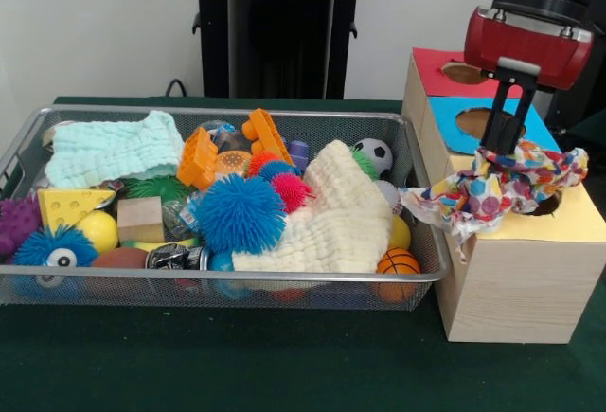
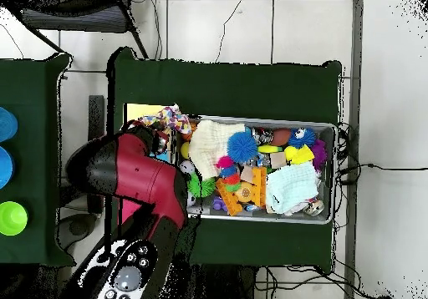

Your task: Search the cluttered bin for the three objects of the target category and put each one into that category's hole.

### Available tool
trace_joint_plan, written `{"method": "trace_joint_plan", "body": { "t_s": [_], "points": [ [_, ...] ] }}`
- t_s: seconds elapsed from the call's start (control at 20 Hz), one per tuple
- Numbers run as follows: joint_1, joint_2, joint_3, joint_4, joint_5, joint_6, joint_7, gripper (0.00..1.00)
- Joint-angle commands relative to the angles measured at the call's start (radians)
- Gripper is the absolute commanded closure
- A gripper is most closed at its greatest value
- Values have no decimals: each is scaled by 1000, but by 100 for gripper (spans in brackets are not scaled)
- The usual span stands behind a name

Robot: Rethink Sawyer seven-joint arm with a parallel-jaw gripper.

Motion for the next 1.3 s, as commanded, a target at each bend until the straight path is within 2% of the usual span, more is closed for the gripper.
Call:
{"method": "trace_joint_plan", "body": {
  "t_s": [0.05,0.25,0.6,0.85,1.3],
  "points": [
    [-73,-9,236,127,64,-94,266,100],
    [-80,-12,264,142,75,-114,277,100],
    [-58,21,243,124,81,-116,286,100],
    [-8,80,172,78,92,-54,304,100],
    [18,125,136,47,101,19,322,100]
  ]
}}
